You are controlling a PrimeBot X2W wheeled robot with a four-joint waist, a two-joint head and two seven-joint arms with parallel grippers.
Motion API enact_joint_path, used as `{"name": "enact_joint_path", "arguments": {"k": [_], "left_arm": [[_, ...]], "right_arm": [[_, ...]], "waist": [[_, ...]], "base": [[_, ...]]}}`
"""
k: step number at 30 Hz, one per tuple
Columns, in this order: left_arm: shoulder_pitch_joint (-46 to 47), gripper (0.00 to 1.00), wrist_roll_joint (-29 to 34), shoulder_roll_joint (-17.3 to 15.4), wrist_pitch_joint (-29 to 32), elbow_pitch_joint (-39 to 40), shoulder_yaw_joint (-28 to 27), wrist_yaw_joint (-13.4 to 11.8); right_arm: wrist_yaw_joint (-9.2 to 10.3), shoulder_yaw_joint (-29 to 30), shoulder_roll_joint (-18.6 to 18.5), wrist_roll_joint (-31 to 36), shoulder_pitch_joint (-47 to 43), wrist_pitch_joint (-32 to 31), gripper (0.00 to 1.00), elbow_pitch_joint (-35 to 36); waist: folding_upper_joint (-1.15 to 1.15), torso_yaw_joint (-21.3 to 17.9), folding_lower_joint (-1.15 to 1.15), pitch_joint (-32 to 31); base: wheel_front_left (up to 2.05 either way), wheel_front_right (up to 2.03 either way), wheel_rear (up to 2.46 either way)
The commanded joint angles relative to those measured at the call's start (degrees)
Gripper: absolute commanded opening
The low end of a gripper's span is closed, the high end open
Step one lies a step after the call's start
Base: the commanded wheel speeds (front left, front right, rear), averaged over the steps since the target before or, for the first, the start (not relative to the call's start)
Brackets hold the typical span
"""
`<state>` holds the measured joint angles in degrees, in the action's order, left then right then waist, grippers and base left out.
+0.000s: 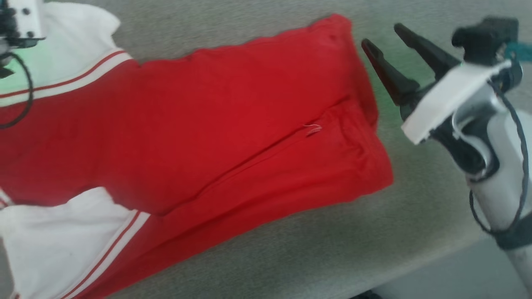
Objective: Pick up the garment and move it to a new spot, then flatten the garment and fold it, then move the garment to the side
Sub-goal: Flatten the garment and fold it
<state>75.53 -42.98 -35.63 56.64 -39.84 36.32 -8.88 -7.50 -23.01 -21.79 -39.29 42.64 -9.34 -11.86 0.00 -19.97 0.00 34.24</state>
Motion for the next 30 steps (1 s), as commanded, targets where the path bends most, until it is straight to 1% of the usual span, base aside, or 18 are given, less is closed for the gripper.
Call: {"name": "enact_joint_path", "arguments": {"k": [1,2,5,9,15,16,17,18,20,25,30], "left_arm": [[-3.6,0.00,-0.3,1.7,1.0,-1.9,1.9,0.5],[-3.1,0.00,-0.1,2.3,0.7,-2.0,2.0,0.6],[-1.8,0.00,0.1,4.4,-0.3,-2.5,2.6,1.0],[-0.4,0.00,0.2,7.0,-2.0,-3.8,3.0,1.5],[1.1,0.00,0.2,9.8,-4.1,-6.2,3.5,2.7],[1.1,0.00,0.2,9.8,-4.1,-6.2,3.5,2.7],[1.4,0.00,0.1,10.0,-4.4,-6.6,3.5,3.0],[1.6,0.00,0.1,10.3,-4.8,-7.0,3.6,3.3],[1.9,0.00,0.0,10.7,-5.7,-7.8,3.6,4.0],[3.0,0.00,-0.4,11.6,-7.6,-9.3,3.4,5.4],[4.4,0.00,-1.4,13.2,-7.1,-10.6,3.3,6.1]], "right_arm": [[0.03,-0.7,0.3,-0.8,1.7,-1.3,1.00,-1.5],[0.03,-1.4,-0.3,-0.3,3.1,-2.1,1.00,-2.6],[0.04,-3.3,-0.4,-0.9,6.5,-5.1,1.00,-6.8],[0.03,-7.4,0.0,-2.4,10.7,-10.4,1.00,-12.7],[0.01,-15.8,2.4,-6.5,14.2,-21.1,1.00,-21.5],[0.01,-15.8,2.4,-6.5,14.2,-21.1,1.00,-21.5],[0.00,-17.4,2.7,-7.5,14.4,-22.8,0.40,-22.3],[-0.10,-18.5,2.8,-8.6,14.7,-24.0,0.00,-23.1],[-0.13,-20.2,2.3,-9.3,15.8,-25.6,0.00,-24.3],[0.02,-21.8,0.8,-12.0,18.0,-26.3,0.00,-25.3],[0.03,-21.7,-2.2,-13.2,19.0,-23.9,0.00,-24.6]], "waist": [[0.00,1.2,0.00,0.6],[0.00,1.8,0.00,0.8],[0.00,3.2,0.00,1.3],[0.00,4.9,0.00,1.8],[0.00,6.5,0.00,2.1],[0.00,6.5,0.00,2.1],[0.00,6.7,0.00,2.1],[0.00,6.9,0.00,2.1],[0.00,7.4,0.00,2.1],[0.00,8.5,0.00,1.3],[0.00,10.3,0.00,-0.7]], "base": [[0.00,0.00,0.00],[0.00,0.00,0.00],[0.00,0.00,0.00],[0.00,0.00,0.00],[0.00,0.00,0.00],[0.00,0.00,0.00],[0.00,0.00,0.00],[0.00,0.00,0.00],[0.00,0.00,0.00],[0.00,0.00,0.00],[0.00,0.00,0.00]]}}
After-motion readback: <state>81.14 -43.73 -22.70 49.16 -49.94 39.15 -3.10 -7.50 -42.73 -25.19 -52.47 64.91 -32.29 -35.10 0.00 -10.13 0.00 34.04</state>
